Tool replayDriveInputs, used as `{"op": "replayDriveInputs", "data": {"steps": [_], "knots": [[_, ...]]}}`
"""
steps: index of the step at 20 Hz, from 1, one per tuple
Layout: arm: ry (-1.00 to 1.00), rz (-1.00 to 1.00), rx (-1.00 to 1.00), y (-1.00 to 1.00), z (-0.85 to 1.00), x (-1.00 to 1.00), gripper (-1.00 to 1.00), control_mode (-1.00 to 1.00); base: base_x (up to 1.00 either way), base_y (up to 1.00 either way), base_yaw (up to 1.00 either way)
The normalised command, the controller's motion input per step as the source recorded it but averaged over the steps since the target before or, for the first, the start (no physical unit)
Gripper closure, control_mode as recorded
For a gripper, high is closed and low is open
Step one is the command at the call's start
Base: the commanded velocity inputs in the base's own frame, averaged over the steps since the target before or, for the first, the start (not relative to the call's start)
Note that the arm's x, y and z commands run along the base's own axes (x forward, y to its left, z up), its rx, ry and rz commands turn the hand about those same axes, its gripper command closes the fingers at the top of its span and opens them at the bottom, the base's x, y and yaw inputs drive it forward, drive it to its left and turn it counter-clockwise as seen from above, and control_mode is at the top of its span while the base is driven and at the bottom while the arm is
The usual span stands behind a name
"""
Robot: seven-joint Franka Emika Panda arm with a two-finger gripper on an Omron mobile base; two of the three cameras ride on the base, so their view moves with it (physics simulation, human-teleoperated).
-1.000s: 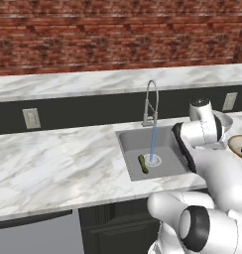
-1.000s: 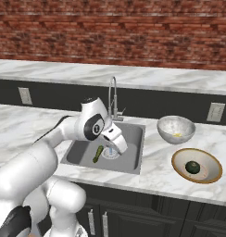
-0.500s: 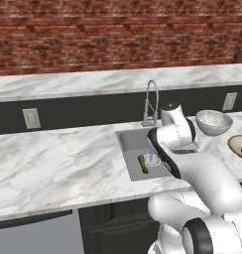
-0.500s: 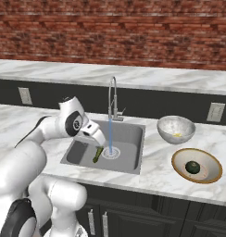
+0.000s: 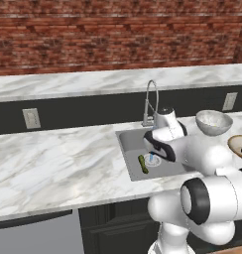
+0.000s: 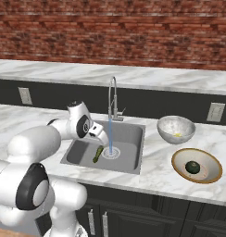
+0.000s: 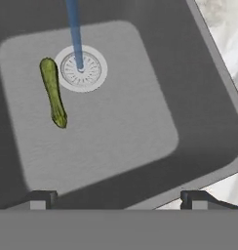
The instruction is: Pick the squashs from the sink and place them in one bowl. Place the lemon wedge in the other bowl. Then turn off the sink faucet.
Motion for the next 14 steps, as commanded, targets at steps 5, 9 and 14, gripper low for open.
{"op": "replayDriveInputs", "data": {"steps": [5, 9, 14], "knots": [[0.14, 0.02, 0.01, 0.01, -0.25, 0.32, -1.0, -1.0, 0.0, 0.0, 0.0], [0.12, 0.0, 0.03, 0.0, -0.34, 0.37, -1.0, -1.0, 0.0, 0.0, 0.0], [0.1, 0.0, 0.03, 0.02, -0.4, 0.38, -1.0, -1.0, 0.0, 0.0, 0.0]]}}
